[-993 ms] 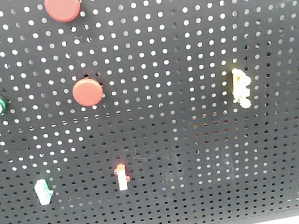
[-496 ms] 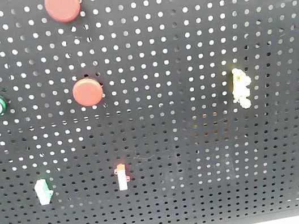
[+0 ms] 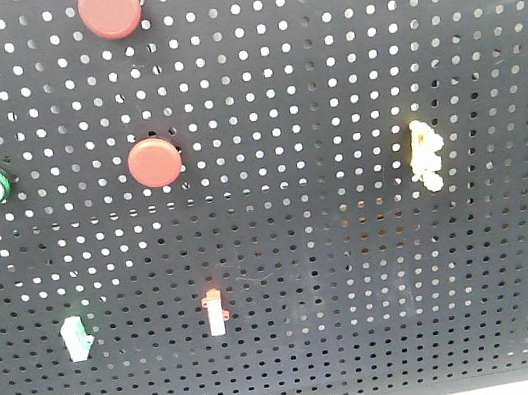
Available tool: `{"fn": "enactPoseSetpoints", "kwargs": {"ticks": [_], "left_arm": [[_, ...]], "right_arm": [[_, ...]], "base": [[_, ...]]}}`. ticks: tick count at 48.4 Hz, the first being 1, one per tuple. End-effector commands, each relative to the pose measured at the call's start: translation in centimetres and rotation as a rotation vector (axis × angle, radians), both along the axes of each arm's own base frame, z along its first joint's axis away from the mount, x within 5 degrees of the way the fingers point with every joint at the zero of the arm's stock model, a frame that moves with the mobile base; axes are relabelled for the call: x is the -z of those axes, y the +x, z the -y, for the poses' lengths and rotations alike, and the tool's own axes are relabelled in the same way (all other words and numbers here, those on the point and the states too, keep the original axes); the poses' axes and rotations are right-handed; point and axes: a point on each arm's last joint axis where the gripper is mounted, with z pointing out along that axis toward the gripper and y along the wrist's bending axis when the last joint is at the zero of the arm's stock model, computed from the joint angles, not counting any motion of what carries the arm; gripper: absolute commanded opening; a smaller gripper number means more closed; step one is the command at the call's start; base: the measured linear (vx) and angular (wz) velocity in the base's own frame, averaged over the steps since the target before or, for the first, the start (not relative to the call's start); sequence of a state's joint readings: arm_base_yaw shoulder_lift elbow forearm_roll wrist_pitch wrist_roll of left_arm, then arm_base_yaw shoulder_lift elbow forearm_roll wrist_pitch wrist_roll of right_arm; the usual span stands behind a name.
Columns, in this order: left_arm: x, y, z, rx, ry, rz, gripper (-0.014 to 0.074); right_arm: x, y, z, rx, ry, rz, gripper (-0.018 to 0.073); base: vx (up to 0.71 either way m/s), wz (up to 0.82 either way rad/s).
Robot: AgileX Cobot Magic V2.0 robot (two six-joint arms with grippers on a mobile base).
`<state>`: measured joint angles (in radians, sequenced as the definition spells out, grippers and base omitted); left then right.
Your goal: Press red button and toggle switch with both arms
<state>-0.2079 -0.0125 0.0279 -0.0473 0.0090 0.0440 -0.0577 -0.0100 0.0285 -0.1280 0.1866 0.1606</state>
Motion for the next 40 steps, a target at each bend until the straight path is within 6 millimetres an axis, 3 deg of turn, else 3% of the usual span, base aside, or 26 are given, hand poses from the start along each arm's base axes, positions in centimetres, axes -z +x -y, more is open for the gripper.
{"fn": "enactPoseSetpoints", "kwargs": {"ticks": [1,40], "left_arm": [[0.34,-0.02,-0.05,-0.005,-0.020,0.060,0.0002],[0.34,-0.02,-0.05,-0.005,-0.020,0.060,0.0002]], "right_arm": [[-0.43,-0.01,-0.06,-0.004,-0.005,0.091,-0.0003],[-0.45,0.00,-0.07,-0.005,0.006,0.093,-0.0003]], "base": [[0.00,0.00],[0.00,0.00]]}}
